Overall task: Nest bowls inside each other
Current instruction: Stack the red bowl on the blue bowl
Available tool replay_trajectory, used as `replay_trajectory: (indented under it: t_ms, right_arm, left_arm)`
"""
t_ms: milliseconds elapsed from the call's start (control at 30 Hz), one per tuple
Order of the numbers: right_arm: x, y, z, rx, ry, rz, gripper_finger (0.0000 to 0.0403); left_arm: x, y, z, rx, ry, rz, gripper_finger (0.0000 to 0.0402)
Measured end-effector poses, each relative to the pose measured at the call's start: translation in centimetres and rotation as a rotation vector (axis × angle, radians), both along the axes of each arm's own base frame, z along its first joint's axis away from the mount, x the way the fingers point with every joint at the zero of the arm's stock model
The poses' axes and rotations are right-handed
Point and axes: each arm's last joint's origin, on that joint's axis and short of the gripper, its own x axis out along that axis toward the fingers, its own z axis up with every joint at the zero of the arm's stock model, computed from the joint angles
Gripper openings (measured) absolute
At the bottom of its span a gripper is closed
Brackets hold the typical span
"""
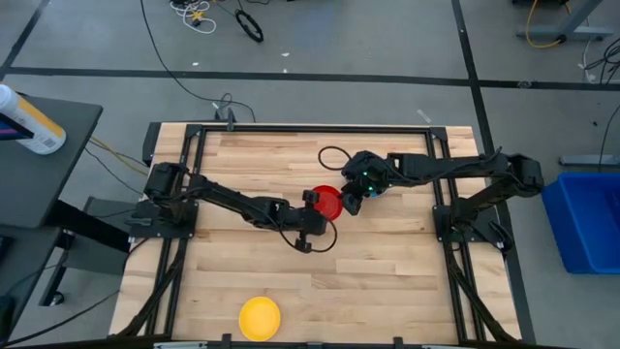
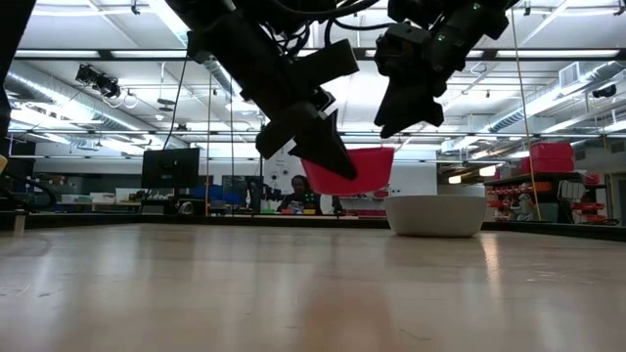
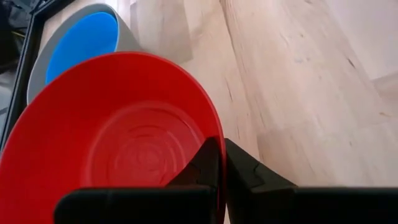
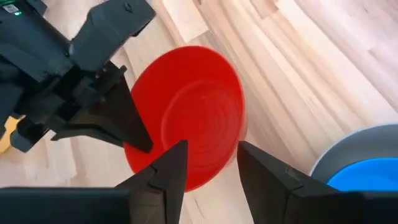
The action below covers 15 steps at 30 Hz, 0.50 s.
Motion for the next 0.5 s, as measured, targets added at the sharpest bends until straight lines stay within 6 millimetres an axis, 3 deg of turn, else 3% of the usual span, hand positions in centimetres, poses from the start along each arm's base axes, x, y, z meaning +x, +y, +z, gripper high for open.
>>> replay_trajectory:
  t_ms: [500]
  right_arm:
    - [0.8, -0.5, -2.6, 0.033, 0.120, -0.028, 0.0139]
  left_arm:
    - [0.3, -0.1, 0.3, -0.015, -0.044, -0.025, 0.0006]
